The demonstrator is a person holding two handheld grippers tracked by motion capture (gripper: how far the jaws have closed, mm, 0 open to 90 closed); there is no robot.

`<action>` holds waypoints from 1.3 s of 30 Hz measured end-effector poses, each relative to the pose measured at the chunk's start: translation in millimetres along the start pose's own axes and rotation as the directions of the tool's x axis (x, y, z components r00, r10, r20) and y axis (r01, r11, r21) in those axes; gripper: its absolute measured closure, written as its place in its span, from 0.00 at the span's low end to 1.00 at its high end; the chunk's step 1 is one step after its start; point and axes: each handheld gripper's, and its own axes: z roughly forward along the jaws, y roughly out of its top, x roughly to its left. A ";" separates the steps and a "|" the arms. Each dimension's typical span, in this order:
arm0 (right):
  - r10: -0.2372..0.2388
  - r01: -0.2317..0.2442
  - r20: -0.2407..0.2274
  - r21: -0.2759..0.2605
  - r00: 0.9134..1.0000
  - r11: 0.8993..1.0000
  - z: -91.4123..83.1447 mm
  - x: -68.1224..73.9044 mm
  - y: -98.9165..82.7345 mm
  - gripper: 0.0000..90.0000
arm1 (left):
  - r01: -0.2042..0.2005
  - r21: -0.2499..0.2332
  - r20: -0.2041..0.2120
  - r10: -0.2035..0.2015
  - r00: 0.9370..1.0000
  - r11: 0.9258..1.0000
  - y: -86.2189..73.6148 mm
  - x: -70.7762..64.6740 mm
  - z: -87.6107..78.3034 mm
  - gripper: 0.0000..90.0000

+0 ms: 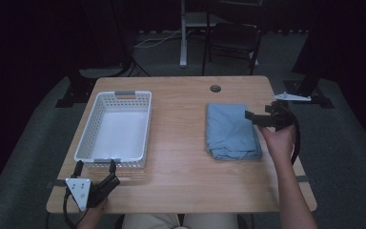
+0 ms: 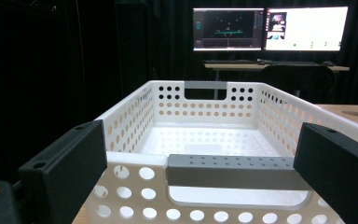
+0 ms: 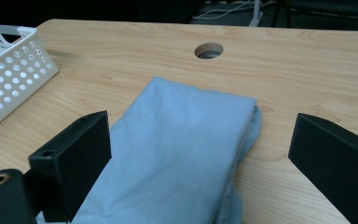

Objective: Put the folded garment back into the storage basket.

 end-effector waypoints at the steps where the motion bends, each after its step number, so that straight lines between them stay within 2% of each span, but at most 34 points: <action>1: 0.003 -0.003 -0.002 0.004 1.000 1.000 1.7 -0.4 -0.2 0.06 | 0.000 0.000 0.000 0.000 1.000 1.000 0.0 0.0 0.0 0.04; 9: 0.029 -0.026 -0.032 0.073 0.999 0.997 16.1 -1.9 -3.1 0.06 | 0.000 -0.002 0.001 0.000 1.000 1.000 -0.1 0.1 -0.1 0.04; 17: 0.049 -0.040 -0.046 0.166 0.998 0.985 31.2 -4.2 -12.1 0.06 | 0.000 -0.003 0.008 0.000 1.000 1.000 -0.1 0.2 -0.7 0.04; 24: 0.075 -0.062 -0.058 0.200 0.996 0.978 42.6 -8.9 -23.5 0.06 | -0.001 -0.003 0.007 0.001 1.000 1.000 -0.1 0.2 -0.6 0.04; 27: 0.073 -0.060 -0.055 0.219 0.996 0.974 46.6 -9.6 -25.7 0.08 | 0.000 -0.003 0.008 0.000 1.000 1.000 -0.1 0.2 -0.6 0.04; 30: 0.065 -0.053 -0.054 0.201 0.996 0.978 47.1 -8.2 -25.4 0.08 | 0.000 -0.003 0.008 0.000 1.000 1.000 -0.1 0.2 -0.6 0.04; 31: 0.068 -0.052 -0.069 0.213 0.995 0.976 50.1 -7.7 -26.2 0.08 | 0.000 -0.002 0.007 0.000 1.000 1.000 -0.1 0.1 -0.4 0.04; 33: 0.058 -0.043 -0.056 0.240 0.997 0.970 54.2 -6.8 -27.8 0.08 | 0.000 -0.003 0.007 0.000 1.000 1.000 -0.1 0.2 -0.5 0.04; 36: 0.062 -0.048 -0.051 0.244 0.997 0.969 56.5 -6.8 -29.3 0.08 | -0.001 -0.002 0.007 0.001 1.000 1.000 -0.1 0.2 -0.6 0.04; 39: 0.059 -0.043 -0.056 0.250 0.997 0.967 60.7 -5.9 -30.5 0.13 | 0.000 -0.002 0.007 0.000 1.000 1.000 0.0 0.1 -0.4 0.04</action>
